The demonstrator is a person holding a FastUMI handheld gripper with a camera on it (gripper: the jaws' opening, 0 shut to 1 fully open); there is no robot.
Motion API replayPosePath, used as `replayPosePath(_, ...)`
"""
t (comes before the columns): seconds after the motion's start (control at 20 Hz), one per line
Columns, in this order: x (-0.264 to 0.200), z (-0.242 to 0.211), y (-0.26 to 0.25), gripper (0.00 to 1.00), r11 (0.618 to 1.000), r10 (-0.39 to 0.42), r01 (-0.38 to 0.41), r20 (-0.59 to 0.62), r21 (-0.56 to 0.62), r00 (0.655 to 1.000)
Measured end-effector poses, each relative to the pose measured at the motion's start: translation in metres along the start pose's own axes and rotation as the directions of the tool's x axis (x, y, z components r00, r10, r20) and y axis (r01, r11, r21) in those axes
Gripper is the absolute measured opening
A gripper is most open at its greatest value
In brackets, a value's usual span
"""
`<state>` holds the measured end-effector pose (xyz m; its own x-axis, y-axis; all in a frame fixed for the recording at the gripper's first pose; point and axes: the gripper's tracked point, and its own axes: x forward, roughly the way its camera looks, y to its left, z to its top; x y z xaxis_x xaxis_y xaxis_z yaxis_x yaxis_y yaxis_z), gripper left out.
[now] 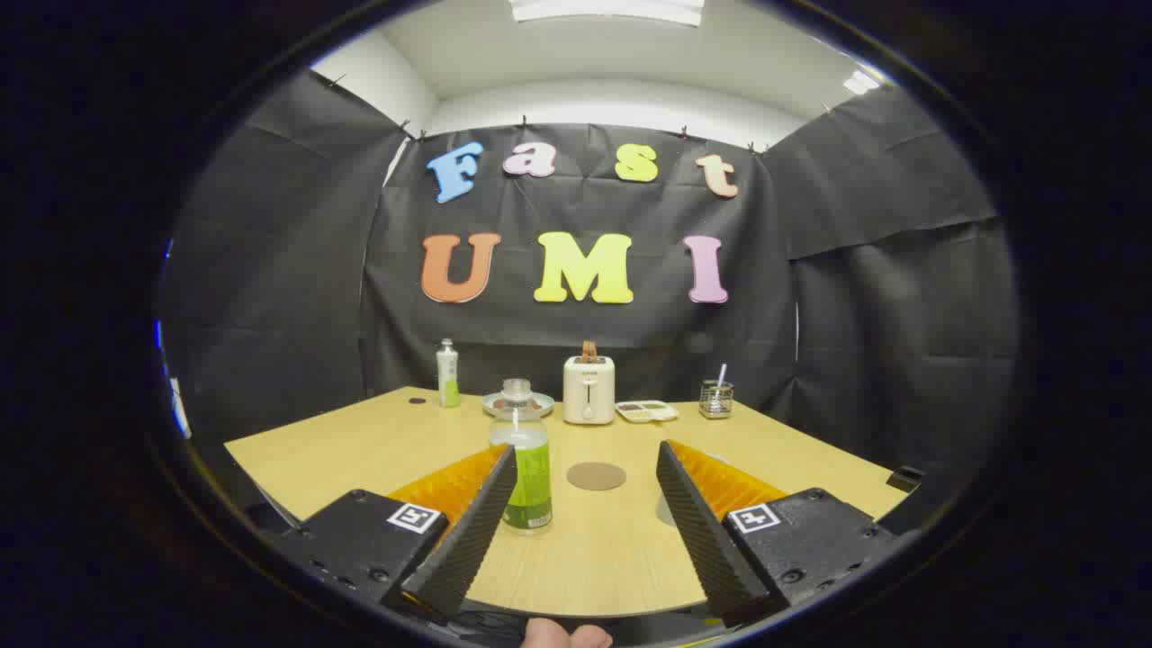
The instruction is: Take the bottle from table, then pour the juice into the cup, finally place the bottle on the coaster
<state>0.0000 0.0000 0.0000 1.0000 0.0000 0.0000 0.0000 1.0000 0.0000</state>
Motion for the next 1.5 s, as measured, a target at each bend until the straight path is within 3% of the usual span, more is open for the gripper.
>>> replayPosePath(0.65, -0.003, 0.007, 0.000, 1.00, 0.999, 0.038, -0.038, 0.031, 0.024, 0.999)
replayPosePath(1.15, -0.001, -0.003, -0.006, 1.00, 1.000, -0.006, 0.006, 0.011, 0.015, 1.000)
replayPosePath(1.5, 0.001, -0.015, 0.017, 1.00, 1.000, 0.013, -0.014, 0.014, 0.026, 1.000)
